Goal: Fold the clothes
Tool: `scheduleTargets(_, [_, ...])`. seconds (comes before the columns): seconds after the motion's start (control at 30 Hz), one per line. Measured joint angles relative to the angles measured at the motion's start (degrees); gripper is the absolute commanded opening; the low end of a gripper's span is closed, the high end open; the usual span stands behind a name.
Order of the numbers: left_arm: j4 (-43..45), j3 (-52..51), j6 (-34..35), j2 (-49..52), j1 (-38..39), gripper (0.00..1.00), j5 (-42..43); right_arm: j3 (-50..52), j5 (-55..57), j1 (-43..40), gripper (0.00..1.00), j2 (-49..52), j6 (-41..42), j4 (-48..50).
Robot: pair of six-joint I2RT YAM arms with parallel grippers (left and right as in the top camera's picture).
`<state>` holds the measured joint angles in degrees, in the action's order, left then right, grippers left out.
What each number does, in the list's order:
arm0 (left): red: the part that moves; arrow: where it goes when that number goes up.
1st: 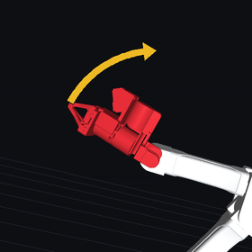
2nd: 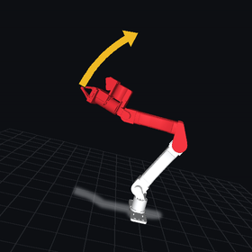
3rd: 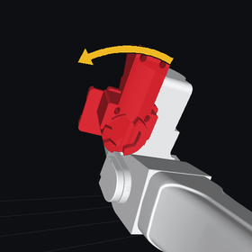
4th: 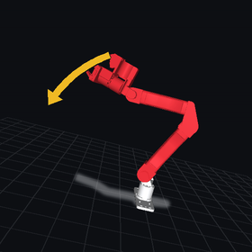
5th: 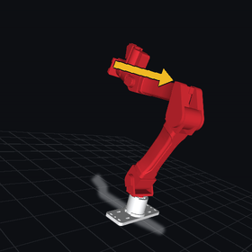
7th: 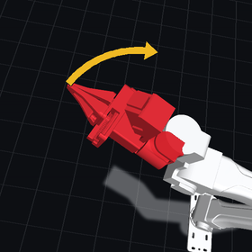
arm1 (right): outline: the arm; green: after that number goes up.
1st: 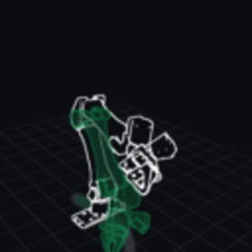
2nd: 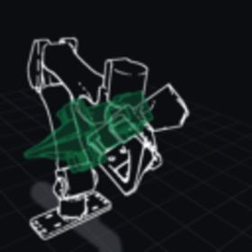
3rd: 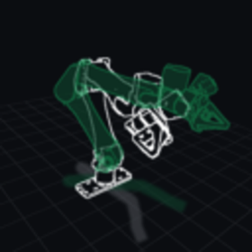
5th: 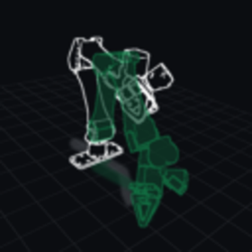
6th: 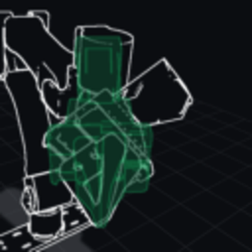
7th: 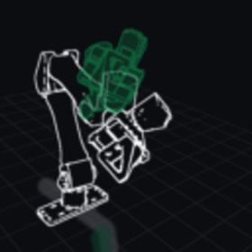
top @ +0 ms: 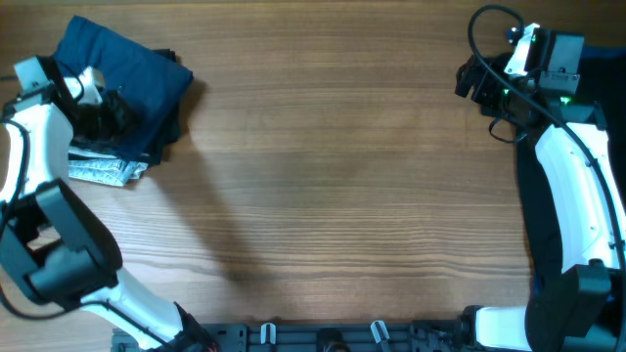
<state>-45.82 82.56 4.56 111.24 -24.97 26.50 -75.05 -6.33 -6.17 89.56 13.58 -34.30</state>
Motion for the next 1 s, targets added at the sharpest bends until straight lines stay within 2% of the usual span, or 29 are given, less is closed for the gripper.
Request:
scheduleTargets(0.13, [1.5,-2.2,-1.1,7.3,0.2,0.18,2.8,0.0,0.0,0.0,0.99,0.0,0.0,0.0])
scheduleTargets(0.33, [1.9,-2.0,-1.3,9.9,-0.2,0.15,11.4,0.0,0.0,0.0,0.99,0.0,0.0,0.0])
scheduleTargets(0.4, [1.2,-1.9,-1.3,8.9,-0.3,0.16,14.2,0.0,0.0,0.0,1.0,0.0,0.0,0.0])
scheduleTargets(0.43, [1.3,-1.9,-1.3,7.8,-0.2,0.2,15.4,0.0,0.0,0.0,1.0,0.0,0.0,0.0])
scheduleTargets(0.53, [7.8,-0.7,-0.3,-0.9,1.1,0.23,18.2,0.0,0.0,0.0,1.0,0.0,0.0,0.0])
scheduleTargets(0.63, [15.5,1.1,1.0,-6.7,3.8,0.23,18.9,0.0,0.0,0.0,0.99,0.0,0.0,0.0])
scheduleTargets(0.7, [18.7,1.3,1.5,-6.6,5.6,0.25,18.6,0.0,0.0,0.0,1.0,0.0,0.0,0.0])
scheduleTargets(0.83, [24.1,1.3,2.0,-1.1,9.4,0.25,15.3,0.0,0.0,0.0,0.99,0.0,0.0,0.0])
scheduleTargets(1.0, [25.8,1.3,2.0,8.2,10.3,0.22,9.7,0.0,0.0,0.0,1.0,0.0,0.0,0.0])
